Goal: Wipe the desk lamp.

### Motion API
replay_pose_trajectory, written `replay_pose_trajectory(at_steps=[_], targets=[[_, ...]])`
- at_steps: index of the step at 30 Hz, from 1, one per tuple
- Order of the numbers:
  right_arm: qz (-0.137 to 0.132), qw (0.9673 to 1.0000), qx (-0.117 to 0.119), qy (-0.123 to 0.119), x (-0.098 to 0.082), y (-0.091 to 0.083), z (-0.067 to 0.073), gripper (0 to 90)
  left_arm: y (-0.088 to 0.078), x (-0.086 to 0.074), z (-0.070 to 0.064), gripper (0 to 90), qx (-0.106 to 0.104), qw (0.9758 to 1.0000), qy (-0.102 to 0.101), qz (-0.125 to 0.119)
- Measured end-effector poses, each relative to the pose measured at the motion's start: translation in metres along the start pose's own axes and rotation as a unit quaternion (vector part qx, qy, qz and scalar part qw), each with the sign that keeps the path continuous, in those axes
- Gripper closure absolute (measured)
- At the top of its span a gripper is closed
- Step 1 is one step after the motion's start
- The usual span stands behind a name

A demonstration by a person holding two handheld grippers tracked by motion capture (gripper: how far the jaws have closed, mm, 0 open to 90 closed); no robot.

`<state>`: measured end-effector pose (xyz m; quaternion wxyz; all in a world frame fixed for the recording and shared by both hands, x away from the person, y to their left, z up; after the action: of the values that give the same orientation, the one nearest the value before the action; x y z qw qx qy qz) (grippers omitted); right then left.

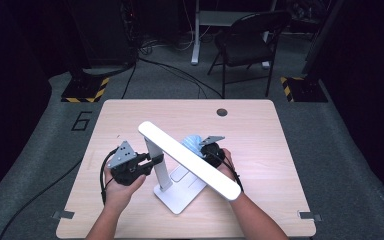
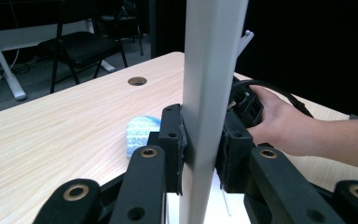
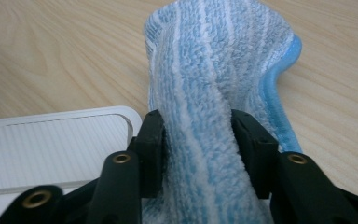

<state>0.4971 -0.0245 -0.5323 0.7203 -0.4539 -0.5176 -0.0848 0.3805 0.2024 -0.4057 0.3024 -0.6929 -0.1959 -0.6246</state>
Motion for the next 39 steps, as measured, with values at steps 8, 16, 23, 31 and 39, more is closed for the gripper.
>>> replay_pose_trajectory(at_steps=[8,16,23,31,39], targets=[[0.002,0.9998,0.022,-0.005,-0.001,0.002,0.003,67.0,0.001,-0.001,-0.001,75.5,0.004,1.0000,0.006,0.001],[0.014,0.9991,0.040,-0.009,-0.004,-0.005,0.005,68.3,0.002,-0.001,-0.002,76.2,0.022,0.9997,0.013,0.003],[0.008,0.9986,0.051,-0.016,-0.011,-0.013,0.002,68.3,0.002,0.000,-0.003,75.9,0.036,0.9992,0.018,0.006],[0.011,0.9982,0.052,-0.025,-0.019,-0.025,0.003,68.3,0.002,-0.001,-0.003,75.7,0.038,0.9991,0.016,0.006],[0.015,0.9980,0.058,-0.020,-0.030,-0.041,0.004,68.3,0.002,-0.001,-0.003,75.7,0.039,0.9991,0.014,0.006]])
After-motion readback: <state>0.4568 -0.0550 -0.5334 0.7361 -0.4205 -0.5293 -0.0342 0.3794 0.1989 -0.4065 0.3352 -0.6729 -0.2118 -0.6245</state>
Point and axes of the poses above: each handheld gripper's, and its own axes: y roughly forward along the jaws, x roughly out of its top, z roughly to its left, the point moved 4 cm from there along y, roughly forward along the jaws, and after that the axes turned 8 degrees about -z, right-handed, at the moved point
